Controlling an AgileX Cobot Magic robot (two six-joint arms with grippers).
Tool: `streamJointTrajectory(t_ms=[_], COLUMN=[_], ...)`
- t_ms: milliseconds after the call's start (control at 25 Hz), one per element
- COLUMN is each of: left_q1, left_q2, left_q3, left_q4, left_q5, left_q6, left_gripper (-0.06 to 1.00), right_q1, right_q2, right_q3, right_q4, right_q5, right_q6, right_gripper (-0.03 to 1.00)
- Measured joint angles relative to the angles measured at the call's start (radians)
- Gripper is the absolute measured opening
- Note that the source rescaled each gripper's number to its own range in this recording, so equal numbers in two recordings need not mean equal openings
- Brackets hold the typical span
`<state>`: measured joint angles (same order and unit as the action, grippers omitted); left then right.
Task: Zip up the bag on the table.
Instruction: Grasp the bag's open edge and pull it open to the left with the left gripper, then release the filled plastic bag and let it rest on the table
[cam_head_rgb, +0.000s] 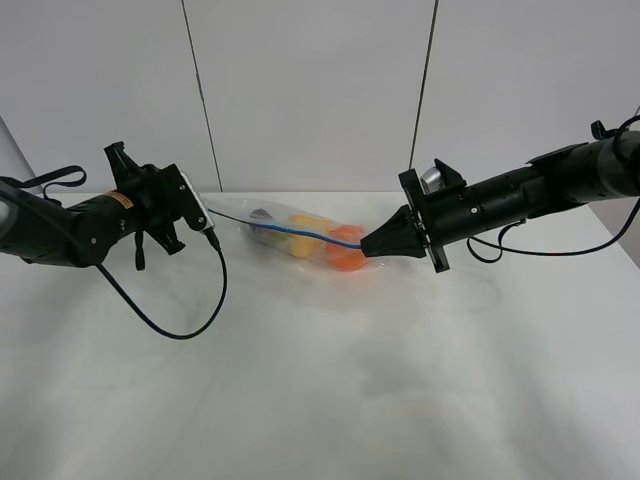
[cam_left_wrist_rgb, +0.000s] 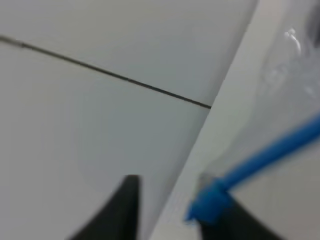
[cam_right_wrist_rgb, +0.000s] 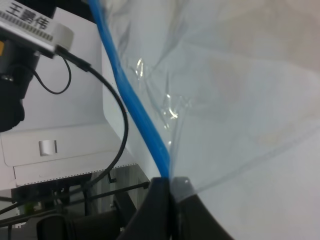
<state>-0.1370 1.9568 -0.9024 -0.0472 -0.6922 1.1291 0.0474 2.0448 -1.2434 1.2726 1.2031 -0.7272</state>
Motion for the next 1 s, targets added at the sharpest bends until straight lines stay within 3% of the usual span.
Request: streamJointTrajectory(t_ms=[80, 160, 240, 400, 600, 680, 800, 1000], left_q1=[0.008, 0.03, 0.065, 0.13, 0.157, 0.157, 0.157, 0.157], left_q2=[0.0, 0.0, 0.0, 0.0, 0.0, -0.001, -0.01, -0.04], left_q3=[0.0, 0.0, 0.0, 0.0, 0.0, 0.0, -0.02, -0.144], left_q4=[0.001, 0.001, -0.013, -0.136, -0.384, -0.431, -0.443, -0.427], left_q5=[0.0, 0.0, 0.001, -0.001, -0.043, -0.033, 0.077, 0.417], left_q6=[-0.031, -0.039, -0.041, -0.107, -0.32, -0.374, -0.435, -0.482], left_gripper=[0.78, 0.91, 0.96, 0.99, 1.0, 1.0, 1.0, 1.0], right_q1=[0.0, 0.0, 0.0, 0.0, 0.0, 0.0, 0.0, 0.0], right_q2=[0.0, 0.0, 0.0, 0.0, 0.0, 0.0, 0.0, 0.0], right_q3=[0.0, 0.0, 0.0, 0.0, 0.0, 0.0, 0.0, 0.0], right_q4=[0.0, 0.0, 0.0, 0.0, 0.0, 0.0, 0.0, 0.0], right_q5=[0.0, 0.0, 0.0, 0.0, 0.0, 0.0, 0.0, 0.0], right_q6=[0.0, 0.0, 0.0, 0.0, 0.0, 0.0, 0.0, 0.0], right_gripper=[0.0, 0.0, 0.0, 0.0, 0.0, 0.0, 0.0, 0.0])
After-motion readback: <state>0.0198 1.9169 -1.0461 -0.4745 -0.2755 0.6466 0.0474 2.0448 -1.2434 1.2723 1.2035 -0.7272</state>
